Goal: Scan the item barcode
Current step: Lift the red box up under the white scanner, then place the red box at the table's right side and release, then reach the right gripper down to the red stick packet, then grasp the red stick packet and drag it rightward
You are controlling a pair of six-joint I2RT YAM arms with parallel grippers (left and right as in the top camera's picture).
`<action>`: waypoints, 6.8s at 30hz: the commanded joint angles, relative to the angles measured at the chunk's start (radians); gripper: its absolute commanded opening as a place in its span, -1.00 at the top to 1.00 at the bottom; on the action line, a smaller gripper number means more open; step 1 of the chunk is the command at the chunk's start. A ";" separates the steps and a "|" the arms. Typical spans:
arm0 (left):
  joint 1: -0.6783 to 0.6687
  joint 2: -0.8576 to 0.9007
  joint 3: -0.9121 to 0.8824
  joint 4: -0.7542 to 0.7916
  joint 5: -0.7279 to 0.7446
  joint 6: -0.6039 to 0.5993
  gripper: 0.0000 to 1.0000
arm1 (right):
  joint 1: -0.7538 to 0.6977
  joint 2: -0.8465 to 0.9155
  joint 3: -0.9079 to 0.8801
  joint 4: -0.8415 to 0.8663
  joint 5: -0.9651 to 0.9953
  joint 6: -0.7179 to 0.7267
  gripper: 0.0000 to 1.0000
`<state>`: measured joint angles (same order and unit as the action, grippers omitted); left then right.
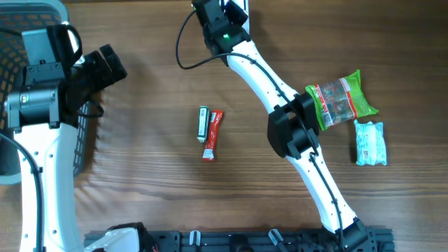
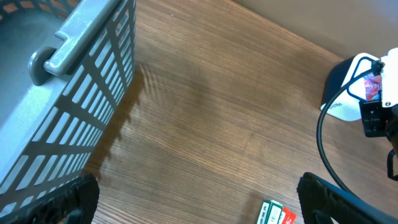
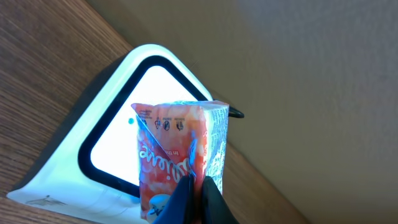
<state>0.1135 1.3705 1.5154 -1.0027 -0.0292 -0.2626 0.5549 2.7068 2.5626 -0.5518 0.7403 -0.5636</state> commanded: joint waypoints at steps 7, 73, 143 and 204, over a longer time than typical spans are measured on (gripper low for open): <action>0.004 -0.007 0.010 0.002 -0.006 0.020 -1.00 | -0.019 -0.061 0.014 -0.012 -0.008 0.076 0.91; 0.004 -0.007 0.010 0.002 -0.006 0.020 -1.00 | -0.292 -0.442 -0.562 -0.750 -1.240 0.721 -0.64; 0.004 -0.007 0.010 0.002 -0.006 0.020 -1.00 | 0.132 -0.470 -0.878 -0.511 -0.668 1.175 0.69; 0.004 -0.007 0.010 0.002 -0.006 0.020 -1.00 | -0.127 -0.622 -1.172 -0.406 -0.895 0.961 0.78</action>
<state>0.1135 1.3705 1.5154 -1.0031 -0.0292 -0.2626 0.4294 2.0766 1.4025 -0.9718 -0.2127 0.4404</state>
